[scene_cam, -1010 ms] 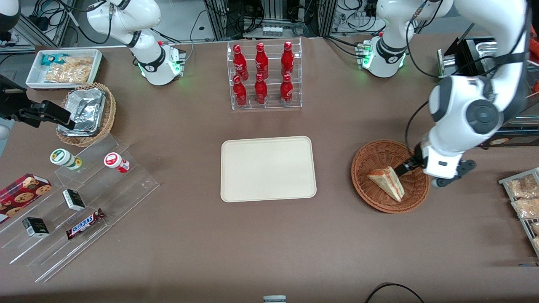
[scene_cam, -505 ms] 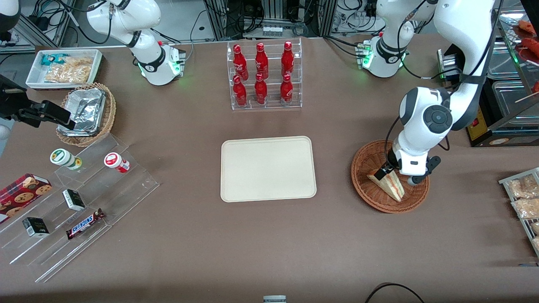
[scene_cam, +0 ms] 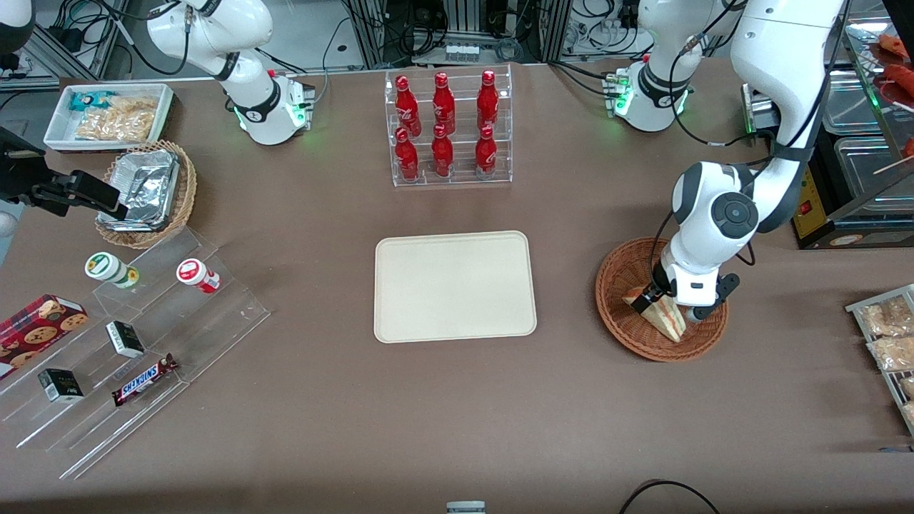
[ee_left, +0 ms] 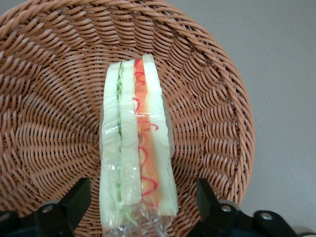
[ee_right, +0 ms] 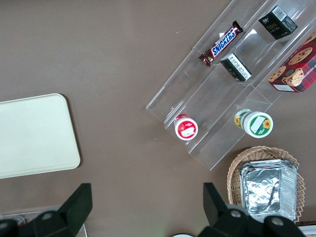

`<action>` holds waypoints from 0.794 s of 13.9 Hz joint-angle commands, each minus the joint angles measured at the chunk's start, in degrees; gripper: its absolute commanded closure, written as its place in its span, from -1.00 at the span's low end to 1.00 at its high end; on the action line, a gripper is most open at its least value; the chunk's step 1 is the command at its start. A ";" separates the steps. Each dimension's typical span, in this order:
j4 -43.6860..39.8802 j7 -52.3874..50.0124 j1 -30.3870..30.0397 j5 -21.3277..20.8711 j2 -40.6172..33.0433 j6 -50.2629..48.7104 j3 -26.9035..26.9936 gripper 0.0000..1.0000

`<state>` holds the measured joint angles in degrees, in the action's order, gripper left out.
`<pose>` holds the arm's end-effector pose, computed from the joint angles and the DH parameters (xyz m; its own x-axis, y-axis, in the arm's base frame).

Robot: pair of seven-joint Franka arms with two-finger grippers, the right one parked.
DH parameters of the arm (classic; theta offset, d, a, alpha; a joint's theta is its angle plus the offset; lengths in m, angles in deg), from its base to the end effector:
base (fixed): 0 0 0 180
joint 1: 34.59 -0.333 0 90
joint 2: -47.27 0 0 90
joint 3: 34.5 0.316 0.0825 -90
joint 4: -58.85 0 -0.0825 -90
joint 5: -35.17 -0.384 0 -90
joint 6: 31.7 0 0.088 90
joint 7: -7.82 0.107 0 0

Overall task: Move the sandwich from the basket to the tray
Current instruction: 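Close the left gripper on the sandwich and lift it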

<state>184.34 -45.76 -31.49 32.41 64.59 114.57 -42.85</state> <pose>0.5539 -0.1126 0.2544 0.7615 0.6477 0.0270 0.6455 -0.7614 0.0602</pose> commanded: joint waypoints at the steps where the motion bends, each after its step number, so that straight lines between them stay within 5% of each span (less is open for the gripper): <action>1: -1.57 -0.66 -0.11 -1.54 1.49 0.69 0.17 0.76; 5: -2.88 -0.83 -0.11 -2.16 -0.87 -2.02 0.87 0.92; 11: -22.63 -1.44 6.72 -1.98 -3.70 -34.17 -0.97 0.92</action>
<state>168.48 -45.71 -28.86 31.23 59.77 87.69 -43.55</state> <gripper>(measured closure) 0.780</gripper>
